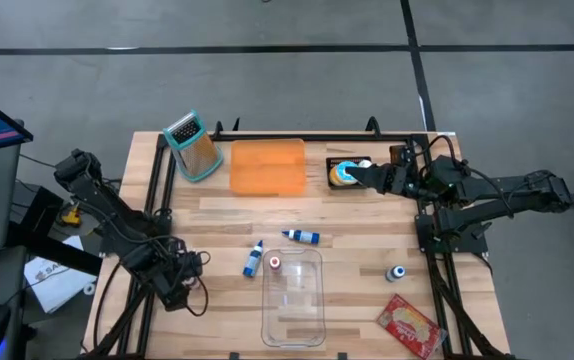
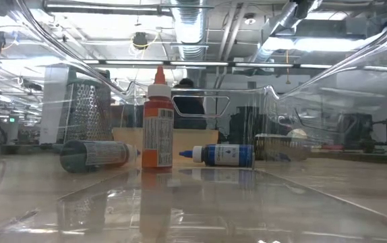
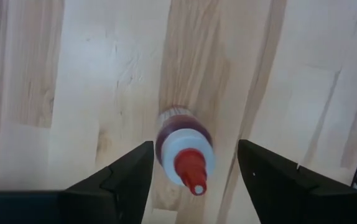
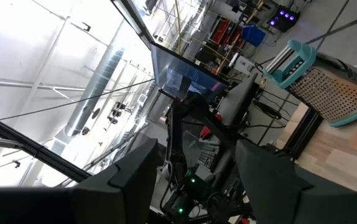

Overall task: Pick & Place Food Item
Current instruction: Put the red food coloring bottle into the transparent bin

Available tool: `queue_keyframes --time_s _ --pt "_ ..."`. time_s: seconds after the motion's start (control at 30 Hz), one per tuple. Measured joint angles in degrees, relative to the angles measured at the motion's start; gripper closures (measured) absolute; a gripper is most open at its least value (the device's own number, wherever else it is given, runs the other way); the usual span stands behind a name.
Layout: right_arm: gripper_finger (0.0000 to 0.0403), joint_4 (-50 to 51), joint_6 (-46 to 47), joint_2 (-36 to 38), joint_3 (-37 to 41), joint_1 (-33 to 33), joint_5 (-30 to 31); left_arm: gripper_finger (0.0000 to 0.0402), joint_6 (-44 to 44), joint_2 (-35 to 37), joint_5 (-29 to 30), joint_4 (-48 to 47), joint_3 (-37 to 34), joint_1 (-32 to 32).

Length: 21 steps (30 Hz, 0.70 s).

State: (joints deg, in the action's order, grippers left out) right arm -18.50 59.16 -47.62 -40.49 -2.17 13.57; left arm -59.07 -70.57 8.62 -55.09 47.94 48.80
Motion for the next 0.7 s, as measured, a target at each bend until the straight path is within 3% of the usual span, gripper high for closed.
queue_keyframes --time_s 0.2,0.4,0.57,0.7 --pt "0.0194 0.02 -0.04 0.00 0.00 0.04 0.02 0.0212 -0.58 0.02 0.36 0.07 0.00 -0.02" --pt "0.0194 0.39 -0.41 0.00 0.00 0.04 0.02 0.0304 -3.88 0.07 0.92 -1.06 0.11 -0.06" --pt "0.0194 0.44 -0.68 0.00 0.02 0.04 0.02 0.0310 -4.30 0.11 0.57 -0.52 0.18 -1.88" --pt "0.0194 0.44 -0.68 0.00 0.02 0.04 0.02 0.0310 0.62 -0.04 0.60 -0.44 1.62 -5.57"
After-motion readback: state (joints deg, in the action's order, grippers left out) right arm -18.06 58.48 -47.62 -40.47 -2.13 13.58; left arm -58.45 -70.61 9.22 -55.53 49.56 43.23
